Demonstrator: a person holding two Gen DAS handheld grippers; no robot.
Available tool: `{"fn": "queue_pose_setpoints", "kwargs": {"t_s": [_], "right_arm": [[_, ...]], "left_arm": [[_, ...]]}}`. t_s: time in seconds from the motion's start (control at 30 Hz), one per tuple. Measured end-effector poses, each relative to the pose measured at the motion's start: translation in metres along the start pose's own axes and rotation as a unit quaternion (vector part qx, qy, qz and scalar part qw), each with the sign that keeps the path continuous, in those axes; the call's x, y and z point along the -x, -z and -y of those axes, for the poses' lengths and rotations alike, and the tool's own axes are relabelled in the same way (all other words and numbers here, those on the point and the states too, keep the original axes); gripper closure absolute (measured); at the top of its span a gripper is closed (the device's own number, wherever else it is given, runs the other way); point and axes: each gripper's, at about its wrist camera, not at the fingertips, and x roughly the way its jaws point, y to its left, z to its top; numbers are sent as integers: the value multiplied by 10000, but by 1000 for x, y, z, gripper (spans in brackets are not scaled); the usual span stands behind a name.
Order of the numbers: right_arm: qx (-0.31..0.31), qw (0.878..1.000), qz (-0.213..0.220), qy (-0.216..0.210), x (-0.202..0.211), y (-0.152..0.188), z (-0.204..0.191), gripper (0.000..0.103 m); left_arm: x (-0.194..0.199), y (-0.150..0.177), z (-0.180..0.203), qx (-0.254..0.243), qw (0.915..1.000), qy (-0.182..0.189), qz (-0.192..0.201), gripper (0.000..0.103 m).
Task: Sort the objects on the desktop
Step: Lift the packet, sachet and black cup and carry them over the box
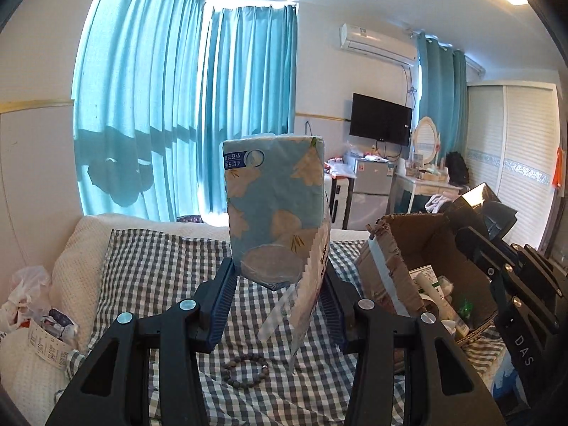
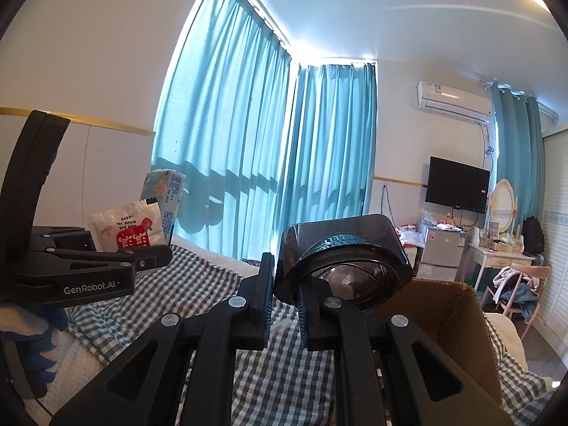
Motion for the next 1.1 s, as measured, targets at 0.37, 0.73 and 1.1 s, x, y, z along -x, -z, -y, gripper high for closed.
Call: {"fn": "queue_pose_setpoints", "kwargs": {"t_s": [0.37, 0.73, 1.1], "right_arm": [[-23, 9995, 122, 280, 10, -4, 16, 92], [-332, 9967, 218, 709, 28, -3, 63, 92], [-784, 9869, 150, 1400, 61, 9, 144, 92]], "left_arm": [[10, -10, 20, 10, 9998, 55, 205, 56], [-1, -27, 84, -368, 9977, 533, 206, 56], [-30, -28, 151, -755, 9897, 1211, -56, 56]]}}
